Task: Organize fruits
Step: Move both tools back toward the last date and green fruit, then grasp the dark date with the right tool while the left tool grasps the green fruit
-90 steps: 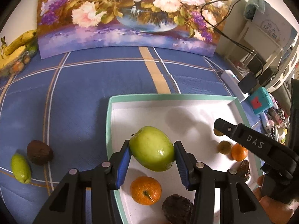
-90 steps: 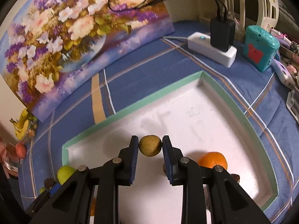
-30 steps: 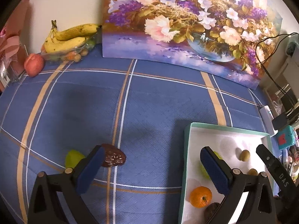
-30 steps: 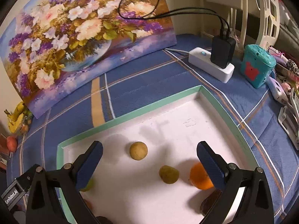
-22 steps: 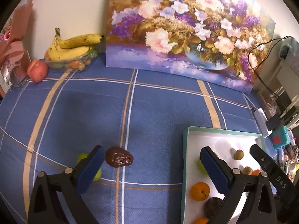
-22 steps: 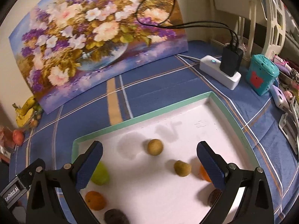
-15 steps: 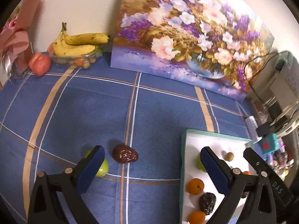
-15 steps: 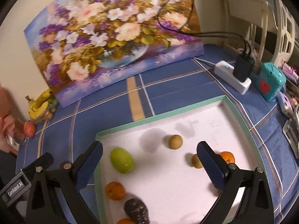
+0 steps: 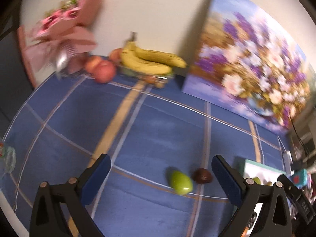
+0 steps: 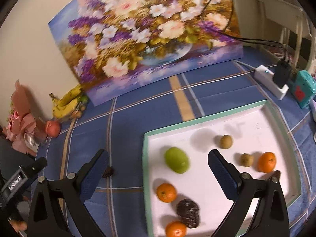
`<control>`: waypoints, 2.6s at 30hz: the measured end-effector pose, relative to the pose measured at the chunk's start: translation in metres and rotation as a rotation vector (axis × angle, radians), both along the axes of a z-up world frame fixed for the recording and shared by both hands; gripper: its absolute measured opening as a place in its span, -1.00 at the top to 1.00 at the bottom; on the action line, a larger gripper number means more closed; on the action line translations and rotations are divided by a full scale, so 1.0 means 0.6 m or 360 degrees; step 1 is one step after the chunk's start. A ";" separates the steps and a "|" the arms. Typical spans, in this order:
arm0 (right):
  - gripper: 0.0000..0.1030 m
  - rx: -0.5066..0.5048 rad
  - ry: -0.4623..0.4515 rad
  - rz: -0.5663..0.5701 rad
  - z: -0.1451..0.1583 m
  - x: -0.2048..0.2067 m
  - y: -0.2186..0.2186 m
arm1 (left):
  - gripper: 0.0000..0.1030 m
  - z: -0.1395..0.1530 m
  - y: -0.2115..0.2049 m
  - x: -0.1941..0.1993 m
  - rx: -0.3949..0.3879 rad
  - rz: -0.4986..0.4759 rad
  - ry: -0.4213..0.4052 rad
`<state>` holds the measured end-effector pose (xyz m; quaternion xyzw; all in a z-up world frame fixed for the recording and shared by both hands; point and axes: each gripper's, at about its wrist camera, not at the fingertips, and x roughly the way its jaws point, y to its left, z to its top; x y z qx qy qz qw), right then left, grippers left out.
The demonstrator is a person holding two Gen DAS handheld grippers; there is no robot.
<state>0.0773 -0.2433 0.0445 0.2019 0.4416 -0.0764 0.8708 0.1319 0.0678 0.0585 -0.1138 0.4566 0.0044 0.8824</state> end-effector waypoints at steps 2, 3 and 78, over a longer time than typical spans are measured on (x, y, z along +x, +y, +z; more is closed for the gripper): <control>-0.95 0.0011 0.0000 0.0025 -0.001 0.006 0.013 | -1.00 -0.003 0.026 -0.004 0.0011 0.0072 0.0009; -0.95 0.0021 0.0000 0.0044 -0.002 0.012 0.023 | -1.00 -0.006 0.037 -0.006 0.0014 0.0099 0.0019; 0.10 0.0243 0.0074 0.0137 -0.080 0.072 0.084 | -0.05 -0.211 -0.071 0.062 -0.0428 -0.0110 0.0539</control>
